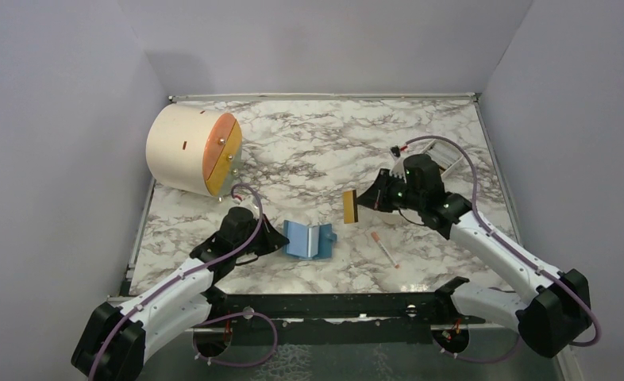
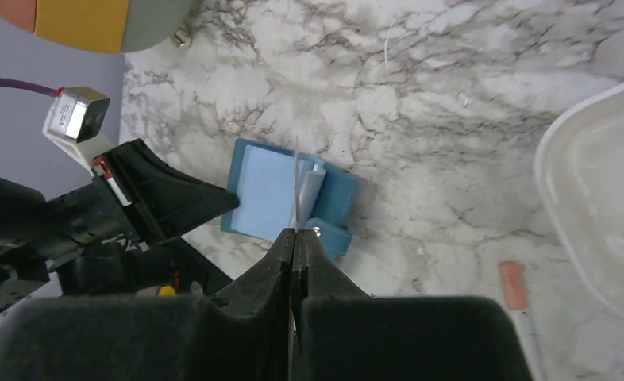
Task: Put the credit cards into the card holder
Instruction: Insert the credit card into the card holder.
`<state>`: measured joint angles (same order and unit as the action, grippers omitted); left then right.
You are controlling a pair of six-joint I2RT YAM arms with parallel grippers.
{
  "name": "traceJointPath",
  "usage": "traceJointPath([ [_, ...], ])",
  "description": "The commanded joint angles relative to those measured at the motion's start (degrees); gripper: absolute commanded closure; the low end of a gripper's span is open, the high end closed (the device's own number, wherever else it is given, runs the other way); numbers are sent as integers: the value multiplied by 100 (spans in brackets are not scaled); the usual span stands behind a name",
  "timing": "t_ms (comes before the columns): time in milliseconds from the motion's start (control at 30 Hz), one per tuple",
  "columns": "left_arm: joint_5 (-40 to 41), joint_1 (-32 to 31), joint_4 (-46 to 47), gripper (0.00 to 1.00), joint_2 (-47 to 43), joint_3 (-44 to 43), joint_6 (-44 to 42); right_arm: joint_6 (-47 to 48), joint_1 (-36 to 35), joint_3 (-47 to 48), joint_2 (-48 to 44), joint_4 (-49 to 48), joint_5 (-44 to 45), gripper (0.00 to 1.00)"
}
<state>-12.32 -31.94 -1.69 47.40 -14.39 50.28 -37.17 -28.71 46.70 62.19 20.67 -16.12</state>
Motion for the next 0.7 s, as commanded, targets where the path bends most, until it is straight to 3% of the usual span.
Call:
traceJointPath([
  [0,241,4,-23,100,-45,89,155,-1587,-261,-540,20,-990,-260,99],
  [133,265,4,-15,100,21,142,243,-2910,-373,-1129,52,-1719,-474,99],
  [233,256,3,-36,100,0,140,249,-3268,-422,-1253,94,-1827,-460,99],
  [467,290,4,-58,100,-113,164,266,-3276,-525,-1245,218,-1978,-457,99],
  [667,262,4,-24,100,-134,191,280,-2938,-1033,-855,800,-2094,-236,99],
])
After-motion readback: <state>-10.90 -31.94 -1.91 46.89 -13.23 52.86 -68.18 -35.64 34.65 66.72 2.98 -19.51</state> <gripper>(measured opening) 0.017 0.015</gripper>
